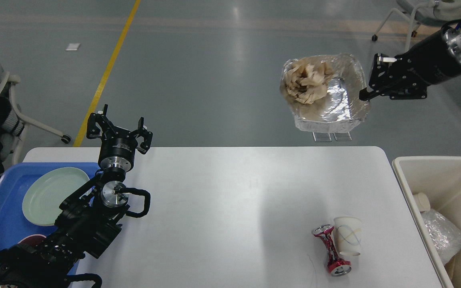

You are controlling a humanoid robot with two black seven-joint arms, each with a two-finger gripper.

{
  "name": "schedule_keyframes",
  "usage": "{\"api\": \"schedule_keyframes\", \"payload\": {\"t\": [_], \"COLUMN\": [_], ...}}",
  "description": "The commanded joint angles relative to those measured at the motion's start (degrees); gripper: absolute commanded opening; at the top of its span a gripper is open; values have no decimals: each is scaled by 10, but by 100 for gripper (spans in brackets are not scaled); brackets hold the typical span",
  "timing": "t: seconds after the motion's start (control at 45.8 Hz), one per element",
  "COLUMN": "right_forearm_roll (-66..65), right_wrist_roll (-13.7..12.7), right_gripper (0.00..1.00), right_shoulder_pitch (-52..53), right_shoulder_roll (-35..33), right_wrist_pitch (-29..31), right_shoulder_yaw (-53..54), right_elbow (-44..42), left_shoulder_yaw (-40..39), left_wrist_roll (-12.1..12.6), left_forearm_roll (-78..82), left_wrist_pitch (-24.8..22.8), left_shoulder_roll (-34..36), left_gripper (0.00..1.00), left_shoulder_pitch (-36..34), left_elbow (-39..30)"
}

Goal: Tidy desktop
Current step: 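Lift the foil tray and carry it over the white bin, then release the foil tray into the white bin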

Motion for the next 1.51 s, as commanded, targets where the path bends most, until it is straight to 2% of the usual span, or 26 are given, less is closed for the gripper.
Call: {"api": "schedule_keyframes", "payload": {"t": [0.0, 0.262, 0.568, 0.787, 0.809, 0.831, 0.896, 0.918, 0.984, 1.246, 1.333, 1.486], "right_forearm_roll": [0, -1, -9, -9, -9, -9, -8, -7, -7, -7, -7, -8], "right_wrist_roll": [0, 1, 1, 0, 0, -1, -1, -1, -1, 0, 0, -1], "right_gripper": [0, 0, 0, 0, 11, 29, 92, 100, 100, 100, 100, 100], "right_shoulder_pitch": [-93, -255, -369, -421, -425, -428, -435, -437, -443, -420, -365, -212], "right_shoulder_roll": [0, -32, -63, -63, -63, -63, -63, -63, -61, -56, -58, -60], "right_wrist_pitch": [0, 0, -2, -121, -135, -151, -200, -211, -225, -220, -206, -176], "right_shoulder_yaw": [1, -1, -45, -108, -112, -115, -111, -109, -109, -109, -111, -141], "right_elbow": [-98, -196, -269, -274, -274, -274, -274, -274, -272, -235, -174, -5], "left_shoulder_yaw": [0, 0, 0, 0, 0, 0, 0, 0, 0, 0, 0, 0], "left_wrist_roll": [0, 0, 0, 0, 0, 0, 0, 0, 0, 0, 0, 0], "left_forearm_roll": [0, 0, 0, 0, 0, 0, 0, 0, 0, 0, 0, 0], "left_wrist_pitch": [0, 0, 0, 0, 0, 0, 0, 0, 0, 0, 0, 0], "left_shoulder_roll": [0, 0, 0, 0, 0, 0, 0, 0, 0, 0, 0, 0], "left_gripper": [100, 100, 100, 100, 100, 100, 100, 100, 100, 100, 100, 100], "left_shoulder_pitch": [1, 0, 0, 0, 1, 0, 1, 0, 0, 1, 0, 0], "left_elbow": [0, -1, 0, 0, -1, -1, 0, 0, 0, -1, 0, 0]}}
